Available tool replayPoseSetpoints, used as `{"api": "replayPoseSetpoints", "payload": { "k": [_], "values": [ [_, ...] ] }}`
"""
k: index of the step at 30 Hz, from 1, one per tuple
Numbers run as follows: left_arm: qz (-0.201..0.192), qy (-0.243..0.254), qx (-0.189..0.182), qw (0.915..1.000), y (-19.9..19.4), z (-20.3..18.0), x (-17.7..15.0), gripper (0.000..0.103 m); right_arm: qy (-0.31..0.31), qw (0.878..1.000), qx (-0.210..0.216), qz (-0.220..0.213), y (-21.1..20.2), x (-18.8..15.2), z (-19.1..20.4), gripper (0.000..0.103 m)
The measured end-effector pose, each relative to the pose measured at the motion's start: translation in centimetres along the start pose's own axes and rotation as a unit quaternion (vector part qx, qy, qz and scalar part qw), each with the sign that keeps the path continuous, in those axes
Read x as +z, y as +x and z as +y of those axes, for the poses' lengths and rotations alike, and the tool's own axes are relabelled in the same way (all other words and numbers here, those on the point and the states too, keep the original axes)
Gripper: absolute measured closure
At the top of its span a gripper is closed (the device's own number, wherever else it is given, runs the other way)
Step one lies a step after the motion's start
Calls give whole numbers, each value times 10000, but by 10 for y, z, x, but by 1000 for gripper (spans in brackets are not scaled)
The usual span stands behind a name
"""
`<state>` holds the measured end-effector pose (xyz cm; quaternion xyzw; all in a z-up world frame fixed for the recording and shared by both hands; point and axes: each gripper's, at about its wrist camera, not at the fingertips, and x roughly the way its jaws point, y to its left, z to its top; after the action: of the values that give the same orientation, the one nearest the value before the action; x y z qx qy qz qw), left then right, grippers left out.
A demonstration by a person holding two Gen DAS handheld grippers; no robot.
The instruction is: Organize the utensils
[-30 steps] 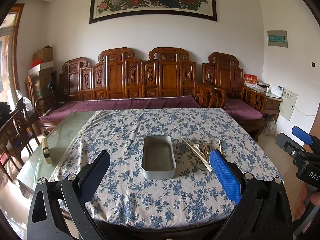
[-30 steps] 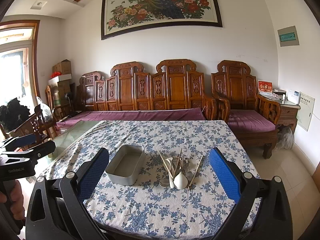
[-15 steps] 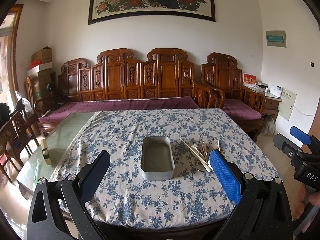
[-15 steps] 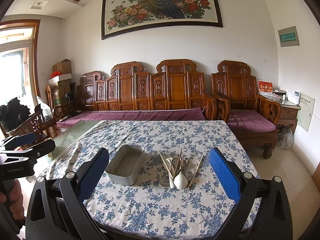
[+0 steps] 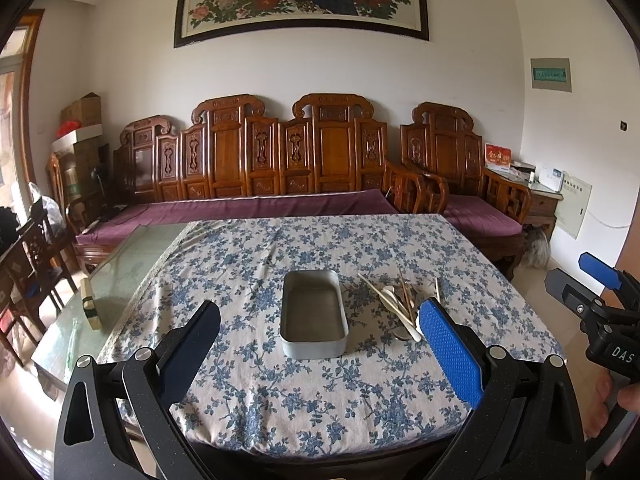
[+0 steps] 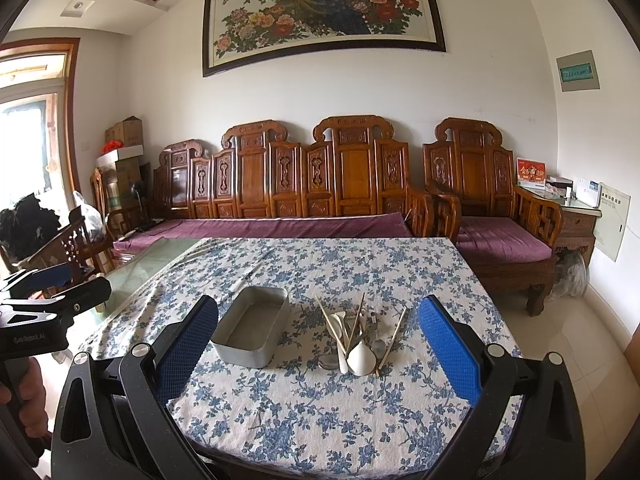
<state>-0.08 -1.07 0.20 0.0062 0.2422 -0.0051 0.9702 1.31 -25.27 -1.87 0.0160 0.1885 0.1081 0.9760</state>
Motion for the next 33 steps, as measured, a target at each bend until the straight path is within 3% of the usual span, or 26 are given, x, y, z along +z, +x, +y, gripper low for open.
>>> {"api": "replayPoseSetpoints", "payload": {
  "k": [16,26,33],
  "values": [
    [644,161,-338,9972,82,-18,-23,6,-26,9989,-54,472,55,-31,-26,4],
    [1014,349,-512,9929,137,-32,-27,6,-3,9954,-49,962,116,-48,-48,18],
    [1268,426,-654,9888,175,-43,-28,6,8,9929,-154,1178,152,-55,-68,20]
  ]
}}
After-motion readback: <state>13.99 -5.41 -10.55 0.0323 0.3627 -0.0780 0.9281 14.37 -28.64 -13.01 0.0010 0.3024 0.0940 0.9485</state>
